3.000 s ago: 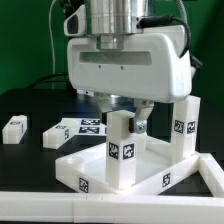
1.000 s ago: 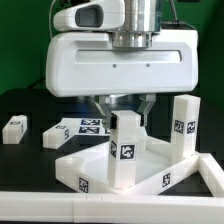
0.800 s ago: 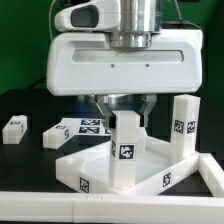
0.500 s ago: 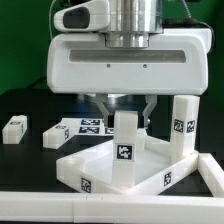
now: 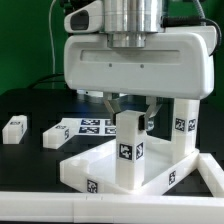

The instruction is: Assemble desk

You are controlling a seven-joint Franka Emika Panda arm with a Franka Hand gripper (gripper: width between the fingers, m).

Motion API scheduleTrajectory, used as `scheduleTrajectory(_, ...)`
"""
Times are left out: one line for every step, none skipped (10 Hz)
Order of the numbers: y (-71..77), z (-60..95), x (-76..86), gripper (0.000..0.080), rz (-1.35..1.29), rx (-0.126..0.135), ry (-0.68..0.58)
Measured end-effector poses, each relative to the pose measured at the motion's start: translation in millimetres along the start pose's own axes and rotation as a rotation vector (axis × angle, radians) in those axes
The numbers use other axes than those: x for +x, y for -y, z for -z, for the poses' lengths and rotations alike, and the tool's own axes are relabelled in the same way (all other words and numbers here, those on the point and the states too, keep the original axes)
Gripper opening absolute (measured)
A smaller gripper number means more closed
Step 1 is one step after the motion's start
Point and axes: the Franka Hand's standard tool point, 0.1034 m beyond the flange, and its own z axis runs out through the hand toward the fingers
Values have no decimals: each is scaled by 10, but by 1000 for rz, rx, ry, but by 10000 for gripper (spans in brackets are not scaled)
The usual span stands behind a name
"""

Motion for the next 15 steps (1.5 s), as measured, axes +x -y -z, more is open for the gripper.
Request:
scheduleTrajectory(6, 0, -6, 289, -102, 0, 1)
scheduleTrajectory(6, -2, -17, 291, -190, -3, 3)
scheduleTrajectory(2, -4, -19, 291, -203, -7, 2)
scheduleTrajectory(-5, -5, -20, 291, -246, -11, 0)
scheduleTrajectory(-9, -5, -19, 291, -255, -12, -1)
scheduleTrajectory(-8, -4, -17, 404, -203, -12, -2)
scheduleTrajectory(-6, -2, -14, 539, -142, -12, -1)
scheduleTrajectory(-2, 0, -16, 539, -90, -13, -2)
scheduleTrajectory(4, -1, -21, 627, 30, -13, -2)
scheduleTrajectory(5, -1, -22, 643, 133, -13, -1)
scheduleTrajectory(3, -2, -20, 643, 231, -13, -1)
scheduleTrajectory(1, -1, -18, 648, 358, -13, 0)
scheduleTrajectory(3, -1, -19, 649, 449, -13, 0)
scheduleTrajectory(9, -2, -24, 649, 522, -13, 0)
scheduleTrajectory(10, -5, -30, 649, 638, -14, 2)
